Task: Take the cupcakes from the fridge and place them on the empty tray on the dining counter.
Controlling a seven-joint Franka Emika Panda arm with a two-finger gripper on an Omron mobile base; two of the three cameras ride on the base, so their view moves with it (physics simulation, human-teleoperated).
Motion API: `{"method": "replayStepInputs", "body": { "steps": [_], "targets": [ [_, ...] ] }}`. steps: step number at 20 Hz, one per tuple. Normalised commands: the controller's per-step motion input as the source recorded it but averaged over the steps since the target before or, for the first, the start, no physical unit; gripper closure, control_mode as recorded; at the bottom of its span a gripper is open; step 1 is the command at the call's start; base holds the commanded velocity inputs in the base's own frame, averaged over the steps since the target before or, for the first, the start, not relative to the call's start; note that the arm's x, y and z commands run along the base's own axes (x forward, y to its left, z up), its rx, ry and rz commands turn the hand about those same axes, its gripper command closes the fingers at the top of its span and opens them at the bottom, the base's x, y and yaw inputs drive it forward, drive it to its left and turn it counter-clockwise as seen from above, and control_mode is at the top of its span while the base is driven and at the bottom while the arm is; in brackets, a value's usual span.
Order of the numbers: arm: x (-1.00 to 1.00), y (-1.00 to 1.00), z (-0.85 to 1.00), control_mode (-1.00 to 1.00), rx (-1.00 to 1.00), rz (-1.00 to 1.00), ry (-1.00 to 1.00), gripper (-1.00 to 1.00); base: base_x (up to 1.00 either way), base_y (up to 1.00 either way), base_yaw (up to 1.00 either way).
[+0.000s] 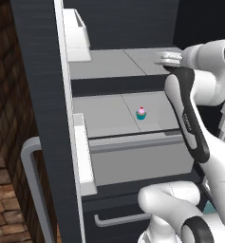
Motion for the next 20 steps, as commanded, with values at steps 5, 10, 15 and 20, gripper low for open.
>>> {"method": "replayStepInputs", "body": {
  "steps": [5,10,15,20],
  "targets": [
    [-1.0,0.0,0.09,-1.0,0.0,0.0,0.06,1.0,0.0,0.0,0.0],
    [-1.0,0.0,-0.09,-1.0,-0.02,0.0,0.0,1.0,0.0,0.0,0.0],
    [-0.2,0.0,-0.03,1.0,-0.01,0.0,0.0,1.0,-0.8,0.0,0.0],
    [0.0,0.0,0.0,1.0,0.0,0.0,0.0,1.0,-1.0,0.0,0.0]
  ]
}}
